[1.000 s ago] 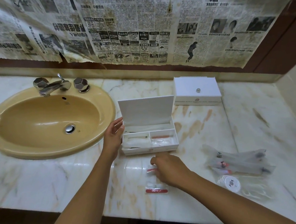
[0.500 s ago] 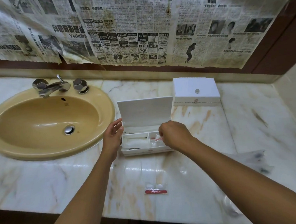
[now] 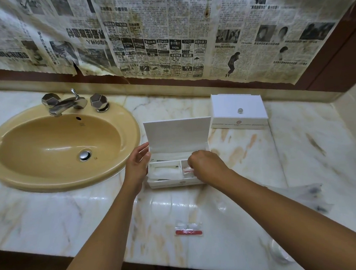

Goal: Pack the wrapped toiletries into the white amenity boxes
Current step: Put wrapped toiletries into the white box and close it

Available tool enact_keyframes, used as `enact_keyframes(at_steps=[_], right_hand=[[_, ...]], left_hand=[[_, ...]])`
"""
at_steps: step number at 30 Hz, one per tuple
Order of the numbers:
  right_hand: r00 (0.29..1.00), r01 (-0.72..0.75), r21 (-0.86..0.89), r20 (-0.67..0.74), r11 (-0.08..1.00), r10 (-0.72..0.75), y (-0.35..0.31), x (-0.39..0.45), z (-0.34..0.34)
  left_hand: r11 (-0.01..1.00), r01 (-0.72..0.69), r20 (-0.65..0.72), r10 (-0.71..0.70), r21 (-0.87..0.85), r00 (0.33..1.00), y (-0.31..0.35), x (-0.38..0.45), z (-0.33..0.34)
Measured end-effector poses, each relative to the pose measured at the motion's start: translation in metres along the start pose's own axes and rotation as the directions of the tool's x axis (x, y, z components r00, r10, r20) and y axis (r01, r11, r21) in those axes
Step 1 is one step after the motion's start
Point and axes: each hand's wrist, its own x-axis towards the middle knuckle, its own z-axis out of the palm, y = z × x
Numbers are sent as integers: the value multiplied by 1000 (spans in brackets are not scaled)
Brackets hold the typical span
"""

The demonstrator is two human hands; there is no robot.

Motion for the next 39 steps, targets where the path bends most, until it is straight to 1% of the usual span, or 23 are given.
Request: enact_keyframes(at_steps=[3,7,10,13,15,19,21,22,24,26,28,30,33,39], right_hand=[[1000,-30,43,5,999,29,3,-1,0],[988,-146,165,71,975,136,1,2,8],[977,-189,235,144,954,158,0,4,15],[976,-195,247,148,949,162,2,2,18],[983,-171,227,101,959,151,0,-2,17],[989,-58,260,-115,964,90,-13,-21,9],[989,12,285,-145,958,30,-25,-35,9],[991,36,289,-135,957,4,-32,-42,12],[997,51,281,-73,958,-32,-44,-53,24],[997,60,247,37,967,-72,-51,-61,39],[981,71,219,161,973,-108,-54,-67,51],[962,94,191,236,977,-139,-55,-71,61],[958,116,179,241,977,-158,-56,-74,69],[972,85,209,197,974,-127,-50,-66,57]], left_hand=[[1000,2,-3,-2,1,1000,2,-1,1],[1000,-4,4,4,-5,1000,2,-2,1],[1000,-9,3,9,-2,1000,2,-2,1],[1000,-6,2,6,0,1000,2,-2,2],[1000,1,1,-1,-1,1000,2,-2,1],[1000,-5,5,5,-3,1000,2,-2,2],[1000,-4,2,4,-12,1000,2,-2,2],[1000,-3,-1,3,-18,1000,1,-2,3],[1000,-3,-3,3,-23,1000,1,-1,3],[1000,-1,0,1,-26,1000,2,-2,3],[1000,-1,3,1,-27,1000,1,-2,3],[1000,-3,0,3,-24,1000,1,-2,3],[1000,-11,-1,11,-18,1000,0,-2,3],[1000,-15,-4,15,-5,1000,0,-1,2]])
